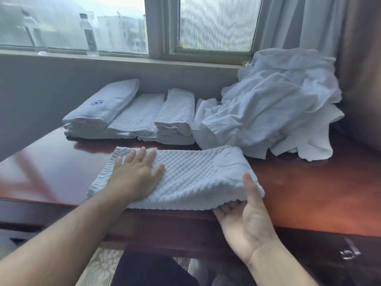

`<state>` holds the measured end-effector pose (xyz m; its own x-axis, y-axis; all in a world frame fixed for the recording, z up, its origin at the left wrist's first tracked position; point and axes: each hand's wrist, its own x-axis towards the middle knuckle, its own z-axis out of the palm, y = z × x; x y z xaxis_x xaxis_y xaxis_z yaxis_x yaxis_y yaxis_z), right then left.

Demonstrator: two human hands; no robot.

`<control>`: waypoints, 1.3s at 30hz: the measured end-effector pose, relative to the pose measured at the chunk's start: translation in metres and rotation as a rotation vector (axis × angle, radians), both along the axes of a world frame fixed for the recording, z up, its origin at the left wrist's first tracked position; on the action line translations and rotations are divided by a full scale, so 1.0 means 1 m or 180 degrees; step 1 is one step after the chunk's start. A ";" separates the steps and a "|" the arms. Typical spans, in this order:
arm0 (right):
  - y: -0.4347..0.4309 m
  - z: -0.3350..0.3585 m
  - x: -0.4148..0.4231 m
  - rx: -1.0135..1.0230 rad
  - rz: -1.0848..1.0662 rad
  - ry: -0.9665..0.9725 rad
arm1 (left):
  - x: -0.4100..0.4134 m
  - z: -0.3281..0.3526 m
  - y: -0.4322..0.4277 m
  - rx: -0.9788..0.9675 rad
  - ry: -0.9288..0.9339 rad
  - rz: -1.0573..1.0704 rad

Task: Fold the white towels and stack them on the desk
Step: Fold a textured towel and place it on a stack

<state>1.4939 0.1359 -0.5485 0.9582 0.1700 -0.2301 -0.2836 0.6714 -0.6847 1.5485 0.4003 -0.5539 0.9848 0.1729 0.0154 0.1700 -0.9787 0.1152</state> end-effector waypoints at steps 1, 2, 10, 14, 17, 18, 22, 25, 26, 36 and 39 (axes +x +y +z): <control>0.009 0.000 -0.003 -0.0051 -0.0003 0.0049 | 0.000 0.000 0.000 -0.0008 0.0010 0.0002; 0.016 0.002 -0.006 -0.0142 0.0046 0.0108 | -0.001 0.000 -0.001 -0.0013 0.0018 0.0000; 0.060 0.007 0.013 -0.0625 -0.0600 0.0358 | -0.007 0.000 -0.003 -0.0120 0.0051 0.0076; 0.065 0.004 0.010 -0.1098 -0.0963 0.0010 | -0.016 0.003 -0.005 -0.0195 0.0143 0.0059; 0.063 0.013 0.006 -0.1412 -0.0941 -0.0382 | -0.019 0.008 -0.007 -0.0368 0.0279 0.0038; 0.062 0.020 0.006 -0.1545 -0.0907 -0.0602 | -0.019 0.012 -0.007 -0.0482 0.0287 0.0002; 0.051 0.061 0.029 -0.1787 -0.0319 -0.1648 | -0.017 0.046 -0.003 -0.1855 -0.0178 -0.0677; 0.040 0.097 0.057 -0.1769 0.0290 -0.1996 | -0.012 0.065 0.009 -0.2709 -0.0477 -0.0692; 0.038 0.105 0.066 -0.1617 0.0473 -0.2004 | -0.010 0.069 0.015 -0.2843 -0.0537 -0.0583; 0.060 0.127 0.137 -0.1177 0.0881 -0.2382 | 0.016 0.059 0.043 -0.4206 -0.0445 -0.1227; 0.071 0.124 0.160 -0.1318 0.0698 -0.2337 | 0.026 0.044 0.046 -0.4245 -0.0803 -0.0984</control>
<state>1.6543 0.2070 -0.4243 0.8439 0.4075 0.3489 0.2316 0.3100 -0.9221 1.5743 0.4459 -0.5098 0.9807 -0.0242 0.1939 -0.1954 -0.1010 0.9755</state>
